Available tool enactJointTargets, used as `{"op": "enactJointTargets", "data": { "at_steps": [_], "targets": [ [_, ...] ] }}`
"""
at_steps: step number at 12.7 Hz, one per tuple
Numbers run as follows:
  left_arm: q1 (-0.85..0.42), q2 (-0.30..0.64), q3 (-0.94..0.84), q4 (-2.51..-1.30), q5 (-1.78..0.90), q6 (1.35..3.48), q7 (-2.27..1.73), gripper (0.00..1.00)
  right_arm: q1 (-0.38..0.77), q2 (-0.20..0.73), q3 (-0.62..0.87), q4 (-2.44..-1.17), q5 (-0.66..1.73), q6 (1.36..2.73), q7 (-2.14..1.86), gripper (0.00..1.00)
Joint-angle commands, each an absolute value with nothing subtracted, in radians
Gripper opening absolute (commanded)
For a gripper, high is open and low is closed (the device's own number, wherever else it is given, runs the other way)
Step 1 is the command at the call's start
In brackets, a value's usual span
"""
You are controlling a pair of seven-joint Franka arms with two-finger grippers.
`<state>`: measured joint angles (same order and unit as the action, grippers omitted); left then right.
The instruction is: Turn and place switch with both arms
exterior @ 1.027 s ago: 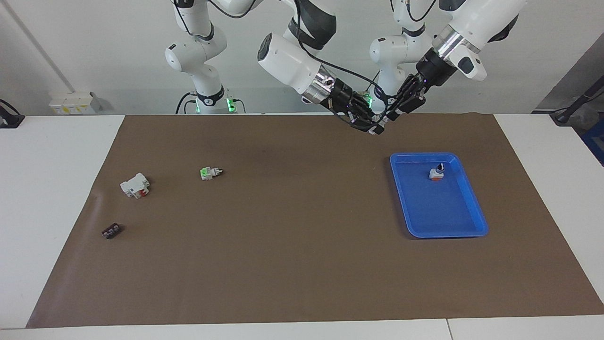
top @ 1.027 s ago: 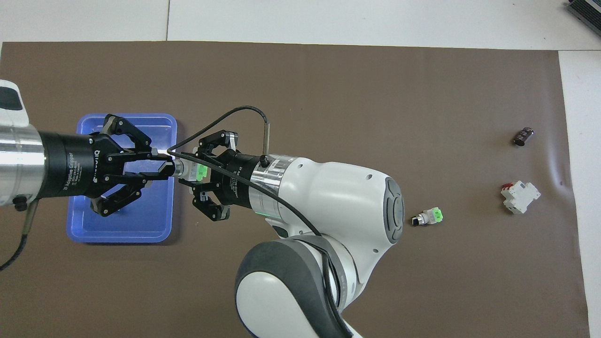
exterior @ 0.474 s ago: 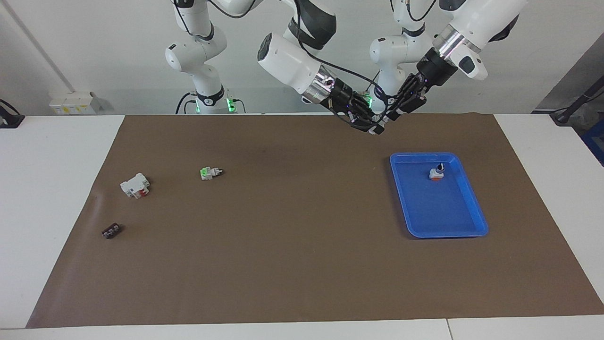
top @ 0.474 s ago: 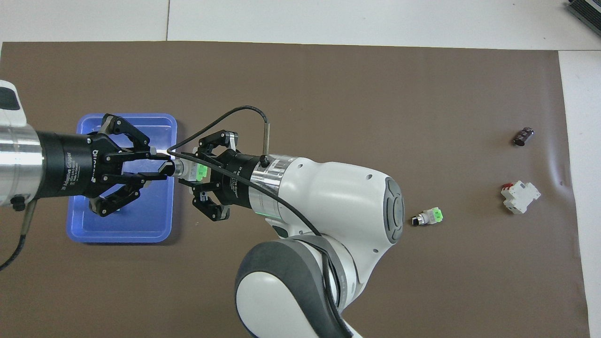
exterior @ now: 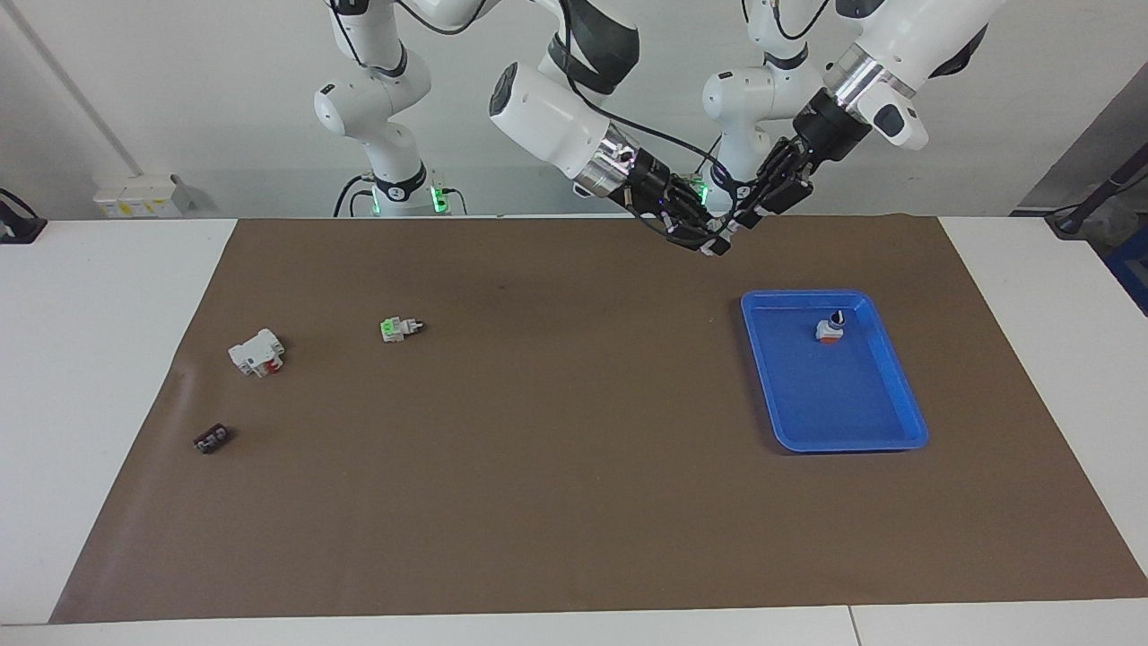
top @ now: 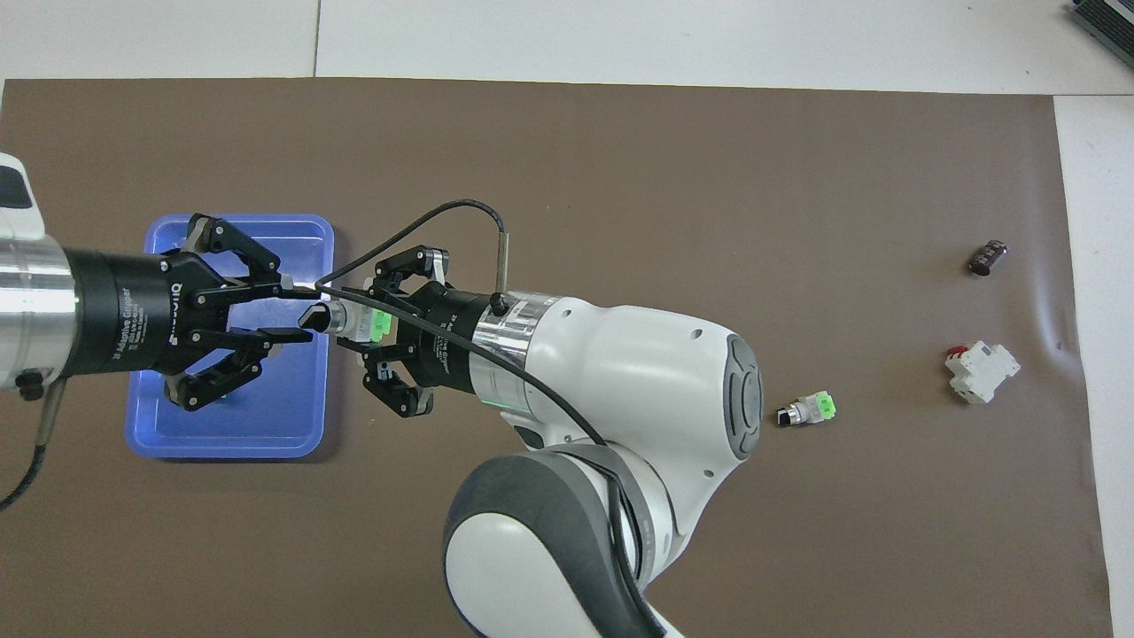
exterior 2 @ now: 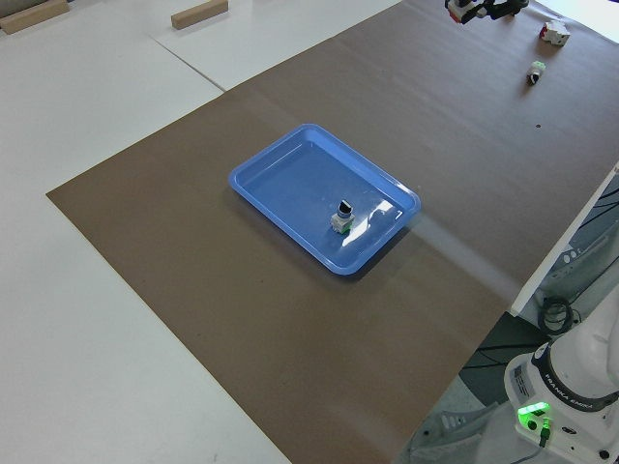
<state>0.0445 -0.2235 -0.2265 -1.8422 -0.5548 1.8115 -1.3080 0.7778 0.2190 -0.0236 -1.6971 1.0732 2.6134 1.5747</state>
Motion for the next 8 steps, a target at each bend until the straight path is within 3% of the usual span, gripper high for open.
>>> {"op": "enactJointTargets", "data": {
  "at_steps": [1,5,8],
  "targets": [
    [0.046,-0.245,-0.224,-1.858,-0.551,1.816,-1.324,0.34,0.775,0.227,-0.020,-1.686,1.057,2.628,1.568,0.00],
    [0.041,-0.245,-0.224,-1.858,-0.549,1.815,-1.325,0.27,0.775,0.227,-0.020,-1.686,1.057,2.628,1.568,0.00],
    [0.037,-0.252,-0.225,-1.864,-0.549,1.819,-1.319,0.05,0.782,0.227,-0.020,-1.687,1.057,2.628,1.568,0.00]
  ]
}}
